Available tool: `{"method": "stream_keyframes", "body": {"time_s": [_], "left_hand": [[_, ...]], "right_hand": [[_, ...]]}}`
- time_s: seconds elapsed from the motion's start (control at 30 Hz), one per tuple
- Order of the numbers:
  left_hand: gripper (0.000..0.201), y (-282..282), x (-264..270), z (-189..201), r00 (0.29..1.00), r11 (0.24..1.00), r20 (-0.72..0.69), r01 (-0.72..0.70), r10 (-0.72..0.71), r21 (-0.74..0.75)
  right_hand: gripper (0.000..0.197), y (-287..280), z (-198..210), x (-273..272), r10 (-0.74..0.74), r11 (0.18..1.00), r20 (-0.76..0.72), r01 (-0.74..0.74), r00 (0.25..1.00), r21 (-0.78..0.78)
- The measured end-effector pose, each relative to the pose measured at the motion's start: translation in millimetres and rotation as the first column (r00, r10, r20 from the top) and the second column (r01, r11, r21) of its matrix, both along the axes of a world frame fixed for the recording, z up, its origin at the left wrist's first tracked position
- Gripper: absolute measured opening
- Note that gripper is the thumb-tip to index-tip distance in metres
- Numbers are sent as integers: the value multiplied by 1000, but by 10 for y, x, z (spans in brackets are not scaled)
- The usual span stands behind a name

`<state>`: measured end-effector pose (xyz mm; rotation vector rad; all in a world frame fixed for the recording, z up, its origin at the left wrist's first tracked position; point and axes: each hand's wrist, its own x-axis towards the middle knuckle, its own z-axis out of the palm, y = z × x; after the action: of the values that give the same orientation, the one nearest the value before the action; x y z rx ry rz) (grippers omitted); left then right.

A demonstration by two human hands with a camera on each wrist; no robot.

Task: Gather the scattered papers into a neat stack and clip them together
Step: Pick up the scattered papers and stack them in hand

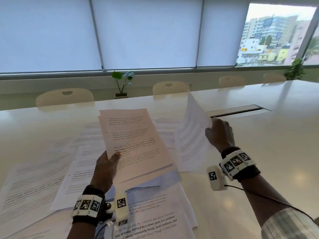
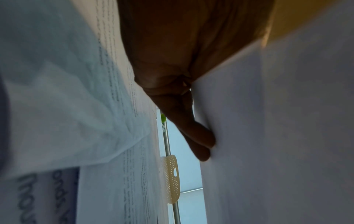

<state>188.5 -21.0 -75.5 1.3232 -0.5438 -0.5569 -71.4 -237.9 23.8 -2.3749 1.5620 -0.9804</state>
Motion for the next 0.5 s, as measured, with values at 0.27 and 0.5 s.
{"method": "stream_keyframes", "body": {"time_s": [0.27,0.5], "left_hand": [[25,-28,57,-22,999,999,-39,3,-5,-51],[26,-42,-9,7,989,994,-128,68,-79,-90]], "right_hand": [[25,145,679,-32,99,991,379,-56,920,-122],[23,291,175,358,129,866,720,-432,682,253]]}}
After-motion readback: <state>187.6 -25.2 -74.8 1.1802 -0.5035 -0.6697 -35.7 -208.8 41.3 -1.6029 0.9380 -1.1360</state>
